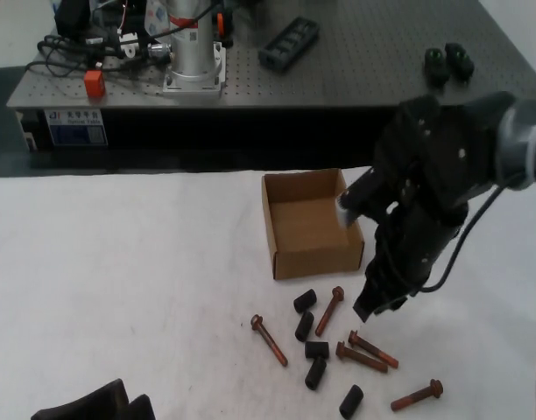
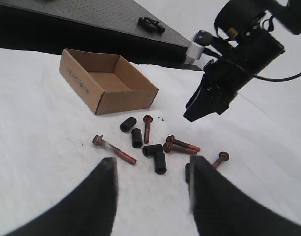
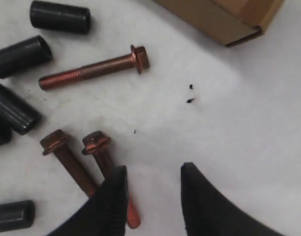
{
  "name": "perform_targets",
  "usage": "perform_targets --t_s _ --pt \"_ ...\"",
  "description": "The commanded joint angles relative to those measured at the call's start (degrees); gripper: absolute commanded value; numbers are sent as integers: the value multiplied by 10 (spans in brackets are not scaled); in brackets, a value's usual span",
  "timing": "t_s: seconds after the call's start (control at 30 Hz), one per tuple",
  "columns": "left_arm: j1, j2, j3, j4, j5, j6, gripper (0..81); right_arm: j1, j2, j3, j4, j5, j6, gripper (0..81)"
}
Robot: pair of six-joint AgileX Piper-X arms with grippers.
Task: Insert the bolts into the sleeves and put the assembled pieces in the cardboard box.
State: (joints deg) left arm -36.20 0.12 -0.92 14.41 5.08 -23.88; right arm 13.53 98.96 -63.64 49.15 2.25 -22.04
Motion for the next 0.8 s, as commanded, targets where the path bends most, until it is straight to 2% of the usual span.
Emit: perform_targets --t_s 0.0,0.5,0.6,0.77 --pt "-2 -1 -2 -8 -2 0 336 2 13 -6 14 -7 -13 267" --pt "-2 0 -2 -8 4 7 336 26 70 -5 -10 -19 -37 266" --pt "-2 46 -2 -8 31 7 336 26 84 -5 -17 -10 -37 244" --pt "-2 192 -32 -57 58 36 336 26 97 -5 -36 -12 -37 172"
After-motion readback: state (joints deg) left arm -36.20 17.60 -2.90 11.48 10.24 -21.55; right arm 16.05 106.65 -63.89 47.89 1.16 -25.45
